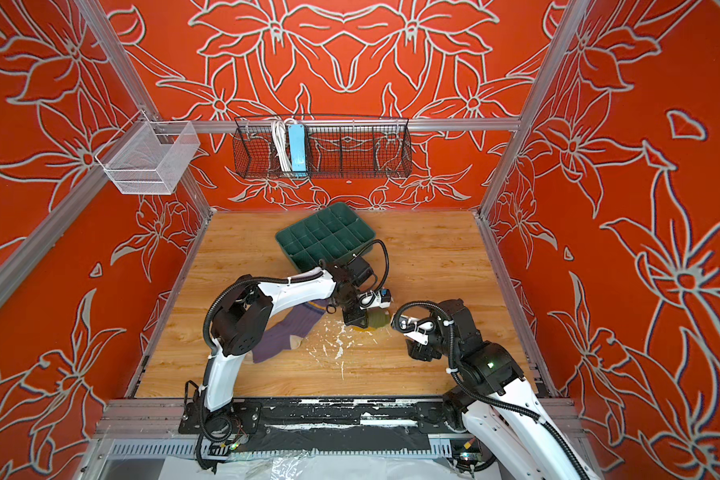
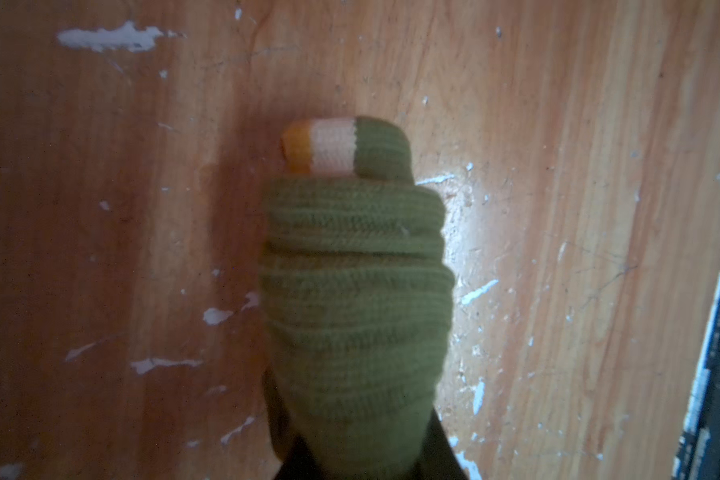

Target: Roll the socks

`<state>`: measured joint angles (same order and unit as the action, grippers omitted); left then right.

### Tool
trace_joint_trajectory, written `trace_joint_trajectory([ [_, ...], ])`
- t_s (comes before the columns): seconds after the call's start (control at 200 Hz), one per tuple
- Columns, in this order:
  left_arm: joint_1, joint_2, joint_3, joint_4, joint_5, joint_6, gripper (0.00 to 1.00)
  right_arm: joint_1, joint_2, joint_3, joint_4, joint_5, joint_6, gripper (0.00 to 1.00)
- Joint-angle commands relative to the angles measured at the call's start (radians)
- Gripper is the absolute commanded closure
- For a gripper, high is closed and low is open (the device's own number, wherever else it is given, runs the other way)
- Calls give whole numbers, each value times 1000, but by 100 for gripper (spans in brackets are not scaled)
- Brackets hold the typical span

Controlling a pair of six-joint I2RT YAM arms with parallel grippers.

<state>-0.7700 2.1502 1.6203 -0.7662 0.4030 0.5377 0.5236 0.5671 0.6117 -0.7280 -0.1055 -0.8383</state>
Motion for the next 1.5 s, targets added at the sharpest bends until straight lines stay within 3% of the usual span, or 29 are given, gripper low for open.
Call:
trace_joint_trajectory([
  [0.0,-4,164,4,-226,128,-1,100,112,46,-60,50,-26,-48,4],
  [0.18,8,209,20,-238,159,-27,100,181,262,-93,343,24,-23,6],
  [0.345,12,192,-6,-222,166,-21,100,179,456,-77,502,103,-48,8],
  [0.611,14,178,-15,-230,141,1,100,174,640,-65,642,82,-39,9],
  [0.796,14,159,-41,-210,117,-9,100,163,728,22,530,-34,-22,15],
  [0.976,14,134,-56,-195,115,-11,100,142,815,65,481,-54,-18,25],
  [1.191,13,136,-40,-210,123,-5,100,138,880,62,484,-18,-27,43],
  [1.496,14,123,-45,-212,139,4,100,138,966,57,541,135,-36,46],
])
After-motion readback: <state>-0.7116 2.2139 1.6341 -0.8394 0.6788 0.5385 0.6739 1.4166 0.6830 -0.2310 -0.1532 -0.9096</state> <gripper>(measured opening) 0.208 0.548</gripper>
